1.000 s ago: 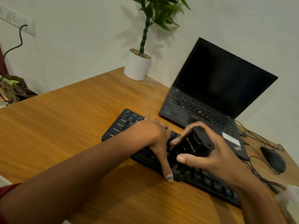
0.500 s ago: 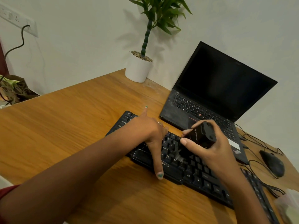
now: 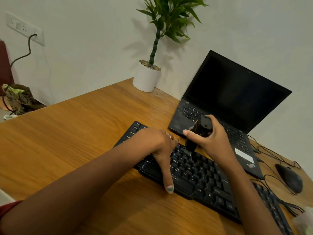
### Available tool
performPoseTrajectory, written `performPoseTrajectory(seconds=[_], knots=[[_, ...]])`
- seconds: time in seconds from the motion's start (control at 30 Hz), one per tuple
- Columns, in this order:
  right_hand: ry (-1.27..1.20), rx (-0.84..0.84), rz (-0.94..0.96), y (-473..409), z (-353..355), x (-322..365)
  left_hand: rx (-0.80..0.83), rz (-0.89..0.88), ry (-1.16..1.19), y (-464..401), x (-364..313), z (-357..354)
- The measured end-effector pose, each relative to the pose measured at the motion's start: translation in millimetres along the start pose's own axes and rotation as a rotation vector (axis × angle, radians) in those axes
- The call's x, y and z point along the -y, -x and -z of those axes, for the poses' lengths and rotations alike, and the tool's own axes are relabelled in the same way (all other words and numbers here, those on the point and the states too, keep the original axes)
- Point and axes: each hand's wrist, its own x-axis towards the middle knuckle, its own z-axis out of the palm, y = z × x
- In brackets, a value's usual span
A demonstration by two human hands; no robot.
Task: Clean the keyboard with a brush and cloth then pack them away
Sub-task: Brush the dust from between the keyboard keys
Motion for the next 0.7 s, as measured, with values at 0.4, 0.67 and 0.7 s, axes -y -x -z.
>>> performPoseTrajectory(seconds=[0.4, 0.67, 0.7], knots=[[-0.090, -0.067, -0.085, -3, -8, -5, -0.005, 0.010, -0.036, 2, -1, -1], [0.001, -0.066, -0.096, -7, -13, 1, 0.005, 0.008, -0.059, 2, -2, 0], [0.011, -0.031, -0.125, -9, -11, 1, 0.004, 0.006, -0.067, 1, -2, 0]])
